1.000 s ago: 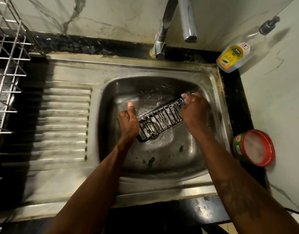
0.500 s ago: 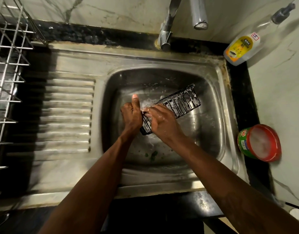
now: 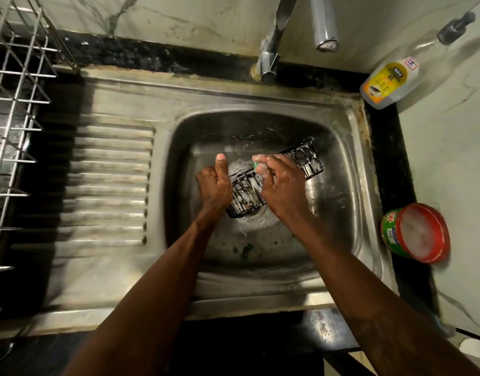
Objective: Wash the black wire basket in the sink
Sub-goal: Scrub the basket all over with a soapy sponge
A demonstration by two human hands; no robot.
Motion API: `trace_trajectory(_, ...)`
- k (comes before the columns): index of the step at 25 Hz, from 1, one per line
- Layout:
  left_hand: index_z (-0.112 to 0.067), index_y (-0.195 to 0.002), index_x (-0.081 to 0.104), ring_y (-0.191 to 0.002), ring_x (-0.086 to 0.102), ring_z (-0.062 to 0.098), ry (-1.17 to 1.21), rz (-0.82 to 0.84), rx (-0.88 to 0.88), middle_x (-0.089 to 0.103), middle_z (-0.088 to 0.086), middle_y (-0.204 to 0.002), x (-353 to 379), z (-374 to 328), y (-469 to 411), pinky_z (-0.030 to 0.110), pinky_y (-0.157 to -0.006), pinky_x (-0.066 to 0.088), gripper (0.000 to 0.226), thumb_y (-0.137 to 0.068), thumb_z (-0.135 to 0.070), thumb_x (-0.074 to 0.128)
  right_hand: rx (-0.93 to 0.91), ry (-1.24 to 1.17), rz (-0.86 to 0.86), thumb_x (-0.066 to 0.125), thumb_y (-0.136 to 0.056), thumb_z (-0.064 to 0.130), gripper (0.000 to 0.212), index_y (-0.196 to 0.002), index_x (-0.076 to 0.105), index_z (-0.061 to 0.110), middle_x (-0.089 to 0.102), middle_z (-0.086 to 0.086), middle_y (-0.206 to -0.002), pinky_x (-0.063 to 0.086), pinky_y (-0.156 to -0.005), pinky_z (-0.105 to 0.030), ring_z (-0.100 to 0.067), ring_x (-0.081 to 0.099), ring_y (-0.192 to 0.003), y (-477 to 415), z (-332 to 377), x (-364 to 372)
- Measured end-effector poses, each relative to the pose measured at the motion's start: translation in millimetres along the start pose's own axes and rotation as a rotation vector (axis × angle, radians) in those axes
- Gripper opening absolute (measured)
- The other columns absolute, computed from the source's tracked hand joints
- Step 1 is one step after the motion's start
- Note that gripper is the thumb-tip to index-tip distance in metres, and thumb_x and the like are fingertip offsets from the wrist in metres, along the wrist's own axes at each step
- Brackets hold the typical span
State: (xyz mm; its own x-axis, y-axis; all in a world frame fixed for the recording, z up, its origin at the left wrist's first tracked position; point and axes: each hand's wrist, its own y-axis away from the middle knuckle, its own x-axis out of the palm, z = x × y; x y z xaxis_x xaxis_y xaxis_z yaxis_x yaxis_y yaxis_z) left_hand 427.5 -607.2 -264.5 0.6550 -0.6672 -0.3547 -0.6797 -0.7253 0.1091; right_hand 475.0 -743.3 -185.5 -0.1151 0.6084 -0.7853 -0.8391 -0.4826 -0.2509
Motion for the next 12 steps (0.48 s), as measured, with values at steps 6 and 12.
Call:
trace_trajectory(6,-0.014,-0.049,0.040,-0.042,0.034,0.016,-0.016,-0.024,0.026,0.035,0.002,-0.046,-2,-8,3,0.036,-0.047,0.028,0.061,-0.105,-0.038,0.040,-0.058,0.054,0.148,0.070,-0.087,-0.003,0.034,-0.120,0.071,0.006,0.059,-0.003,-0.104,0.042,-0.075,0.001,0.006,0.047,-0.080,18,5,13)
trace_trajectory(12,-0.018,-0.047,0.036,-0.041,0.032,0.014,-0.020,0.015,0.023,0.032,-0.005,-0.045,-3,-7,2,0.028,-0.048,0.023,0.063,-0.107,-0.036,0.040,-0.097,-0.023,0.240,0.058,-0.082,-0.012,0.035,-0.107,0.076,0.003,0.070,-0.013,-0.108,0.057,-0.084,-0.031,-0.024,0.064,-0.097,36,15,-1)
